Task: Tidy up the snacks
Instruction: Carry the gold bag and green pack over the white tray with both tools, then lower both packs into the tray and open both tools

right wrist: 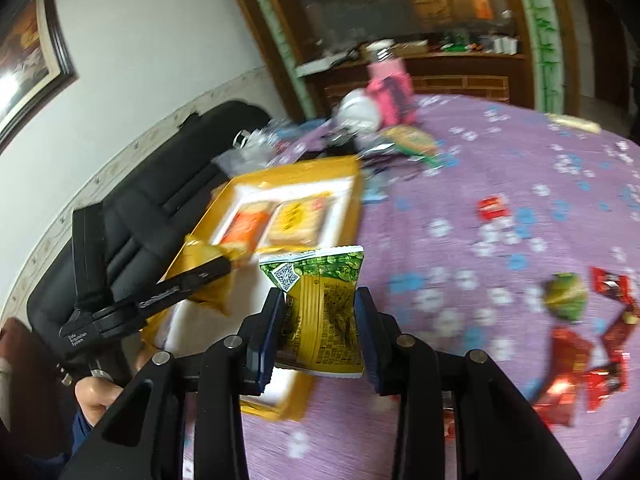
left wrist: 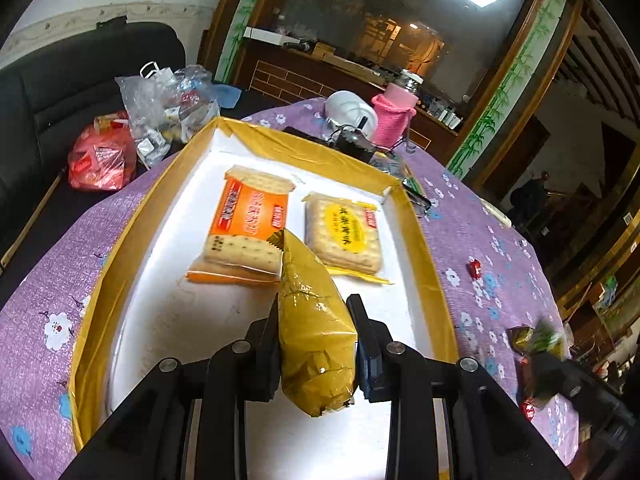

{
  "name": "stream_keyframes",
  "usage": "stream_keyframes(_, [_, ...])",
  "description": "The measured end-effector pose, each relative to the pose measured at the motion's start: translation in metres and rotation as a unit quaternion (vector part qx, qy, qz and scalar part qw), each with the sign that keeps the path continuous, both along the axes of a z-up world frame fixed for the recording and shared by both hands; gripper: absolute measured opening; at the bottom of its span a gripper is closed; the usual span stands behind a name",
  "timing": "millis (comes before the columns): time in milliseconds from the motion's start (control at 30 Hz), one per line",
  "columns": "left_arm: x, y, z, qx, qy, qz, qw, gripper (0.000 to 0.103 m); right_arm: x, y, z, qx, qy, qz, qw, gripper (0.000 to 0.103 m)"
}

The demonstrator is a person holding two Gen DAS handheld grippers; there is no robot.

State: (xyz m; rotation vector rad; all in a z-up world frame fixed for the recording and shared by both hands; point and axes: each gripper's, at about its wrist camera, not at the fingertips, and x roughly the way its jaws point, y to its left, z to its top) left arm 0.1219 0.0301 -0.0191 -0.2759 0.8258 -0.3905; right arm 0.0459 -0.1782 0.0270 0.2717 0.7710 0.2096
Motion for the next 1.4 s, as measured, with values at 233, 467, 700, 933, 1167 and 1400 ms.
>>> stream_keyframes(233, [0.005,0.015,-0.013,-0.007,0.007,0.016,0.9998,0.03,0.027,0.045,-0.027,-0.022,0.027,0.042,0.999,0.035])
stream_keyframes(467, [-0.003,0.008,-0.006,0.013,-0.033,0.025,0.999,0.03,0.022,0.065,-0.049,-0.089,0.018,0.058,0.994,0.035])
stream_keyframes(700, [-0.004,0.008,-0.005,0.017,-0.042,0.028,0.9986,0.03,0.013,0.073,-0.05,-0.126,0.002,0.066,0.99,0.036])
stream_keyframes(933, [-0.009,0.009,-0.001,0.01,-0.057,0.031,0.9978,0.049,0.006,0.081,-0.047,-0.152,-0.015,0.074,0.985,0.043])
stream_keyframes(1167, [-0.015,0.013,0.007,-0.005,-0.084,0.031,0.996,0.057,-0.004,0.083,-0.033,-0.165,-0.05,0.078,0.982,0.062])
stream_keyframes(1400, [-0.024,0.014,0.015,-0.014,-0.115,0.034,0.9927,0.068,-0.014,0.06,-0.016,-0.141,-0.061,0.041,0.987,0.07])
